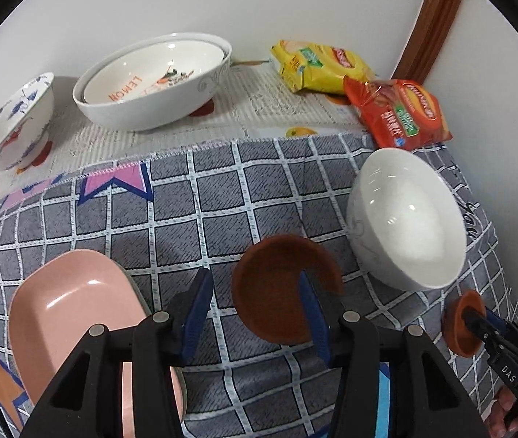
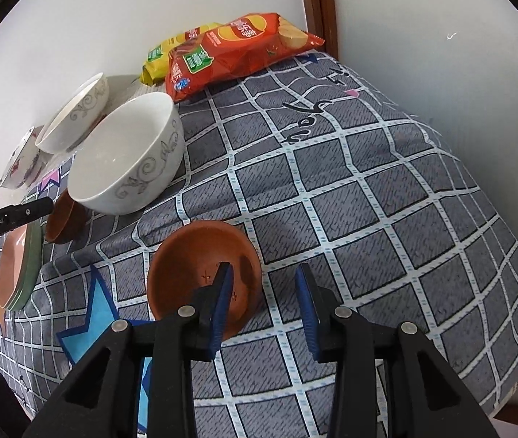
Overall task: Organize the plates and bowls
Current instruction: 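Close the left gripper on one brown dish while the right gripper grasps the other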
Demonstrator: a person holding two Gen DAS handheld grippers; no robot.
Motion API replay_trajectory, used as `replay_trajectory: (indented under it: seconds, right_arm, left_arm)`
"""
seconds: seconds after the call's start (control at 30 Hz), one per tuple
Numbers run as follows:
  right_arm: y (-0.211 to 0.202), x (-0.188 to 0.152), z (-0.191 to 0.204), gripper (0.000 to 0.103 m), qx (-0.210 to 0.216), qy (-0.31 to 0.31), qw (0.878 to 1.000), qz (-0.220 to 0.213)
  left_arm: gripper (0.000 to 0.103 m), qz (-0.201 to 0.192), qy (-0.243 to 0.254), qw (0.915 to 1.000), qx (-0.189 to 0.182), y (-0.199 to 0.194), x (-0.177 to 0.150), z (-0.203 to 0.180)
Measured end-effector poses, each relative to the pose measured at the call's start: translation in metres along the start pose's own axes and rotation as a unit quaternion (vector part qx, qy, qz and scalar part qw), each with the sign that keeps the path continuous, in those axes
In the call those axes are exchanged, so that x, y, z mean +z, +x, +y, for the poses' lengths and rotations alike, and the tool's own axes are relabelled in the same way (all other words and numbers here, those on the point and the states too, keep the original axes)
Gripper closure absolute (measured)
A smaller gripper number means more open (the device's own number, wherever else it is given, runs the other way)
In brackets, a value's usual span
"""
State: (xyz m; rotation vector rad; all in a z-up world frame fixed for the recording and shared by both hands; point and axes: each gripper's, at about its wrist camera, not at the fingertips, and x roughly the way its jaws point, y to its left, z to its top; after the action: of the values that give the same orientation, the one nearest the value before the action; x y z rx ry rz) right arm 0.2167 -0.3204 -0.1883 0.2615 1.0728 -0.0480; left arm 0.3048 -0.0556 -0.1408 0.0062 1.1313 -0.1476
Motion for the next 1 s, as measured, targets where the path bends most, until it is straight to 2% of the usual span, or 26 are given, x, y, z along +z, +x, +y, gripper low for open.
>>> replay_trajectory:
  seconds: [0.27, 0.63, 0.77, 1.0]
  right_arm:
    - [0.008, 0.004, 0.003, 0.067, 0.002, -0.001, 1.0, 0.002]
    - [0.011, 0.006, -0.003, 0.078, 0.012, 0.017, 1.0, -0.002]
    - [0.011, 0.006, 0.0, 0.086, 0.015, 0.013, 1.0, -0.002]
    - [0.01, 0.005, 0.003, 0.09, 0.013, 0.009, 1.0, -0.003]
  left_arm:
    - [0.062, 0.012, -0.001, 0.9999, -0.002, 0.011, -0.001, 0.002]
    - [0.071, 0.022, -0.002, 0.9997, -0.004, 0.024, -0.001, 0.005]
    - [0.075, 0.023, -0.002, 0.9997, -0.007, 0.027, 0.0, 0.005]
    - [0.079, 0.024, -0.001, 0.9997, -0.004, 0.03, -0.001, 0.005]
